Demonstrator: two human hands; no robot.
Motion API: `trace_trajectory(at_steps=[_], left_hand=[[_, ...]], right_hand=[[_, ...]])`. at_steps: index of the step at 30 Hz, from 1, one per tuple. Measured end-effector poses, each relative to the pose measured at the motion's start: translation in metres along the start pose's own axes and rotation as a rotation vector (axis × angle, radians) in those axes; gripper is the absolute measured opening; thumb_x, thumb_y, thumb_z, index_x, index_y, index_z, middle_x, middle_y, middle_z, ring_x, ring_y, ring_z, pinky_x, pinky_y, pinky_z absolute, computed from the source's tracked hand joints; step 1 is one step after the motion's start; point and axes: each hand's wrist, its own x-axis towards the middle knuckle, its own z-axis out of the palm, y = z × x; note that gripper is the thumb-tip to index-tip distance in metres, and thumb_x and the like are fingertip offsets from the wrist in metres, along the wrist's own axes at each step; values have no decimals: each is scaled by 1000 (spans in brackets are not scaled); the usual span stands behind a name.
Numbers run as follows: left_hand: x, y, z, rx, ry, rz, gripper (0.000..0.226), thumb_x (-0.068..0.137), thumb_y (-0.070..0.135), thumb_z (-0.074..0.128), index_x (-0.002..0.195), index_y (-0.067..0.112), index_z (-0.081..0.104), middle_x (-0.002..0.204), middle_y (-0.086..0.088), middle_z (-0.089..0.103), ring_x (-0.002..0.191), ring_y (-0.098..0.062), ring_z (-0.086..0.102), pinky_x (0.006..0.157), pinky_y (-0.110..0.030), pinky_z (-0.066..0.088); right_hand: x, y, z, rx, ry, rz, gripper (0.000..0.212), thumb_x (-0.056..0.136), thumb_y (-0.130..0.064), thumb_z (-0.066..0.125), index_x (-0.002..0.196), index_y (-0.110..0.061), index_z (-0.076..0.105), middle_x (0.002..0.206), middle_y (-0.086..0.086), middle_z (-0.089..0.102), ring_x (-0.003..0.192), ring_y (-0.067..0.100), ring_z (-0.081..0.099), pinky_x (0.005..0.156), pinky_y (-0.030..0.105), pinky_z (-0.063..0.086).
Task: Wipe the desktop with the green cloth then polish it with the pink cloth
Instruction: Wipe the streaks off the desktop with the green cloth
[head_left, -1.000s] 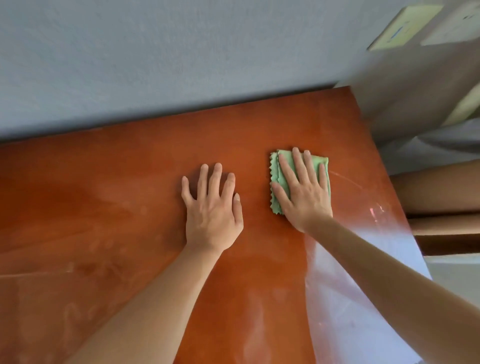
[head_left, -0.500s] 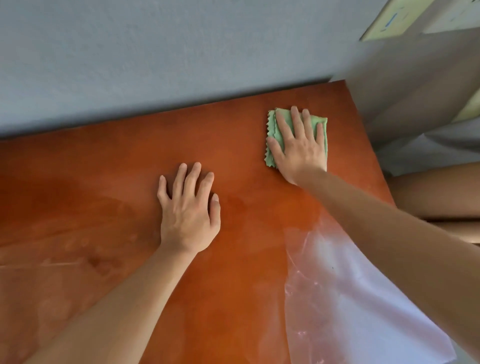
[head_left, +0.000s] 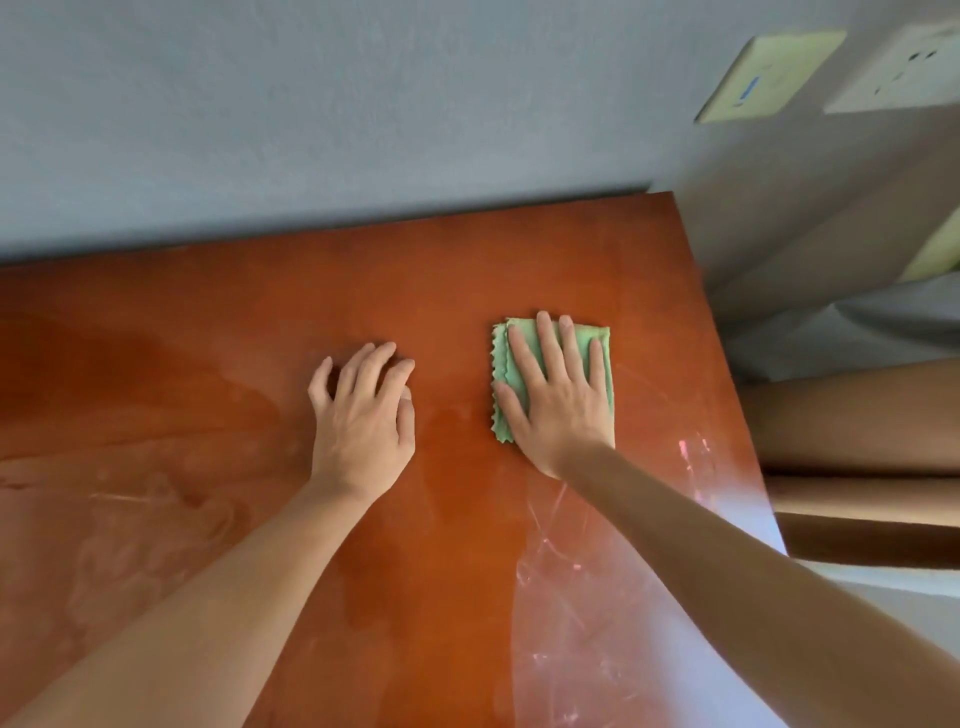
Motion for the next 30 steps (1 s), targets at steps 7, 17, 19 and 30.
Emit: trace_trajectory(at_steps=[7,17,19,30], left_hand=[[-49,37,3,-37,-109,-66,47,100,31,39,141,17,56,156,-7,46,149,-27,35,119,-59,22],[-55,35,9,39,-114,-58,48,101,34,37,145,17,49,160,-7,40,152,-28,29,121,-56,18],[-56,37,8,31,-110,-62,48,101,33,38,145,17,50,159,-8,41,151,-29,30,121,-57,19],[-55,37,5,3,-84,-65,49,101,32,40,144,14,55,159,-8,42,151,-28,31,120,-58,21]], right_hand=[[29,8,-6,-28,-4,-38,67,100,-63,9,159,-32,5,168,2,5,154,25,-5,123,52,-1],[152,14,-28,19,8,51,69,97,-61,11,159,-32,3,168,2,-2,153,26,-9,122,53,-6],[146,15,-28,22,0,41,69,97,-61,11,159,-32,2,168,3,-2,153,27,-9,122,54,-6],[-67,-32,12,31,-36,-137,66,102,-56,19,160,-24,11,167,8,7,154,29,-3,122,57,8]])
